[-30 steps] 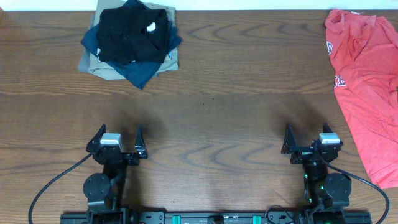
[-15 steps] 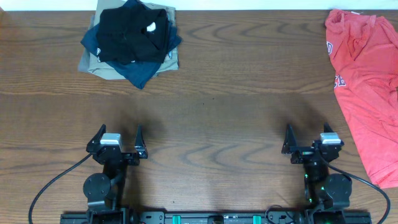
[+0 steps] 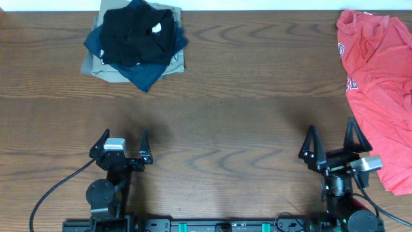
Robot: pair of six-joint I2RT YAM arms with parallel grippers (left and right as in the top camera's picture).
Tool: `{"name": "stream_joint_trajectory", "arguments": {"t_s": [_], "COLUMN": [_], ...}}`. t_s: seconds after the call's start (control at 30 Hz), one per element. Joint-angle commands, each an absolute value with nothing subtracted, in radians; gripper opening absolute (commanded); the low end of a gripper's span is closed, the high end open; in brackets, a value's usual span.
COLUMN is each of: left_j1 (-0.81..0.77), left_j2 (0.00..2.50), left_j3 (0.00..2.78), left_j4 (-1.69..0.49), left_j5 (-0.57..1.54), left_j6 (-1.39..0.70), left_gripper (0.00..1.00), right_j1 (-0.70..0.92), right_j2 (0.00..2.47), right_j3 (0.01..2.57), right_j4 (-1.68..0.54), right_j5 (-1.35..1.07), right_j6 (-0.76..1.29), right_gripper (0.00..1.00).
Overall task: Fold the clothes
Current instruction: 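Reach the right gripper to the red t-shirt at the right edge and grasp it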
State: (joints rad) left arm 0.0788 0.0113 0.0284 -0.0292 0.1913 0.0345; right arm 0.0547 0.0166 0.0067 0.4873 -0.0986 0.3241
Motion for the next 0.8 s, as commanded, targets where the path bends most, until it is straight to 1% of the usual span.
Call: {"name": "stream_joint_trajectory", "arguments": {"t_s": [0.0,0.03,0.1,0.27,0.43,0.63,0.77], "left_j1": [0.085,0.085,0.085,0.085,0.085,0.085,0.085], "left_j2": [0.011,0.011,0.011,0.011,0.011,0.011,0.011], "left_j3": [0.004,0.004,0.004,0.004,0.004,0.004,0.004], "left_j4": [-0.051,-0.051,-0.051,-0.051,-0.051,-0.051,-0.051], "left_j5": [0.191,0.191,0.191,0.191,0.191,0.191,0.191], "left_j6": [0.048,0.048,0.048,0.048,0.048,0.048,0.048], "left_gripper": [0.98,0.98,0.98,0.98,0.98,0.98,0.98], "right_j1": [0.046,0.047,0.047,0.047,0.047,0.047,0.047], "right_j2": [0.013,0.013,0.013,0.014,0.014,0.016,0.039], "right_j3": [0.006,0.006,0.006,0.006,0.006,0.011,0.072], "right_j4": [0.493,0.488,0.487,0.464,0.554,0.660,0.664], "right_j5": [-0.141,-0.188,-0.237,-0.313,-0.314,-0.278,-0.273], "right_j6": [0.433,0.490,0.543,0.546,0.564,0.561,0.475], "right_gripper": [0.99,0.99,0.99,0.99,0.99,0.99,0.99]}}
